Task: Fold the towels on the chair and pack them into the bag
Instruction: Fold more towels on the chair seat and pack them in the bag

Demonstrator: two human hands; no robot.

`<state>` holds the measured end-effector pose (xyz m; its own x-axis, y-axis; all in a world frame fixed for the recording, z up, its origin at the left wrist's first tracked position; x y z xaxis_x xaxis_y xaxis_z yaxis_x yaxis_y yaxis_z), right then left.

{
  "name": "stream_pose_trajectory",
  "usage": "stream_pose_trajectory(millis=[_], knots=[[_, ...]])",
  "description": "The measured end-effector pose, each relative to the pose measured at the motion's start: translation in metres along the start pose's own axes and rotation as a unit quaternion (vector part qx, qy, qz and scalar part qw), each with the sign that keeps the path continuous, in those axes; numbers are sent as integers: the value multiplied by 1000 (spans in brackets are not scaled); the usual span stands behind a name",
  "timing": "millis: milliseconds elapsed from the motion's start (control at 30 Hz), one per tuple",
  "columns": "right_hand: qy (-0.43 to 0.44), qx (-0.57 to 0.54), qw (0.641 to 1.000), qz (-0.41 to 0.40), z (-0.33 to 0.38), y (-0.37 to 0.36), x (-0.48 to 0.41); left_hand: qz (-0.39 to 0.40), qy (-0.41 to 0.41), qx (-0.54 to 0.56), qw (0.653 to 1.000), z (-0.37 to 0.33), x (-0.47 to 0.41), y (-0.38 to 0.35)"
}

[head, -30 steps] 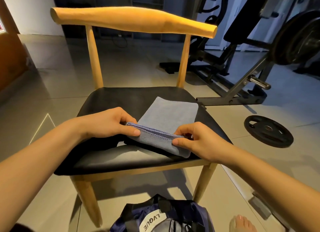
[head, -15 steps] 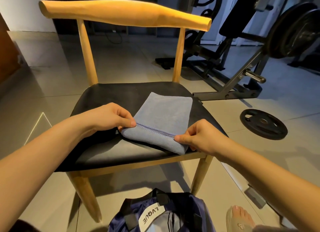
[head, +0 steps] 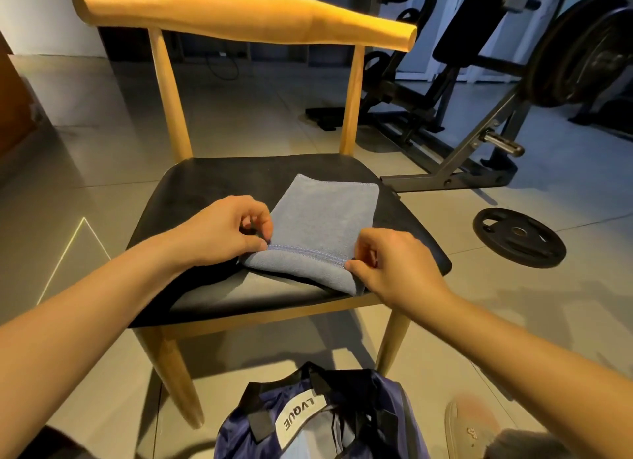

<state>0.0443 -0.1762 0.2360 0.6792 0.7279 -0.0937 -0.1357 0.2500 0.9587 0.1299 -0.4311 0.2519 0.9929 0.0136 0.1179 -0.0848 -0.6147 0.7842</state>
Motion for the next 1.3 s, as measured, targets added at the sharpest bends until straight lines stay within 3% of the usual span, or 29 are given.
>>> stream_pose_trajectory(millis=[67, 133, 300, 400, 533, 667, 833, 967, 1033, 1133, 1200, 1300], knots=[[108, 70, 991, -47, 7, -8, 8, -2, -37, -33, 999, 0, 6, -3], [155, 125, 978, -63, 8, -17, 15, 7, -63, -47, 997, 1, 12, -5], [167, 159, 972, -37, 5, -25, 34, 32, -82, -123, 988, 6, 25, -6], [151, 141, 977, -60, 5, -28, 32, 9, -93, -140, 986, 6, 27, -9], [147, 46, 986, -56, 2, -24, 29, -8, -74, -95, 993, 6, 25, -5], [55, -110, 992, -25, -6, -16, 23, 4, -44, -17, 999, 5, 18, -7], [-24, -291, 956, 2, -13, -14, 14, 5, -14, 113, 993, 11, 6, -8], [-57, -351, 935, 7, -12, -15, 4, -23, 23, 120, 992, 10, -5, -12], [-64, -310, 949, 0, -13, -15, -1, -38, 34, 97, 994, 9, -10, -12], [-46, -114, 992, -28, -16, -8, -3, -73, 19, 60, 995, 8, -13, -11], [7, -33, 997, -67, -11, -3, 0, -107, -11, 42, 993, 7, -12, -12], [104, 59, 991, -60, -4, -9, 5, -111, -61, 1, 992, 6, -10, -17]])
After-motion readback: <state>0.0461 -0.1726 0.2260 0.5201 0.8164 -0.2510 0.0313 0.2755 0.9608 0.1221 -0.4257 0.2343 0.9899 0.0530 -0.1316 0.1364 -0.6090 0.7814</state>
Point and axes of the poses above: each hand's wrist, its own x-axis away from the middle knuckle, its own y-axis out of the back of the hand, z = x × y, the point moved 3 cm from there along -x, towards the middle knuckle, and after that the axes turned 13 degrees about z, right-handed, at the moved point
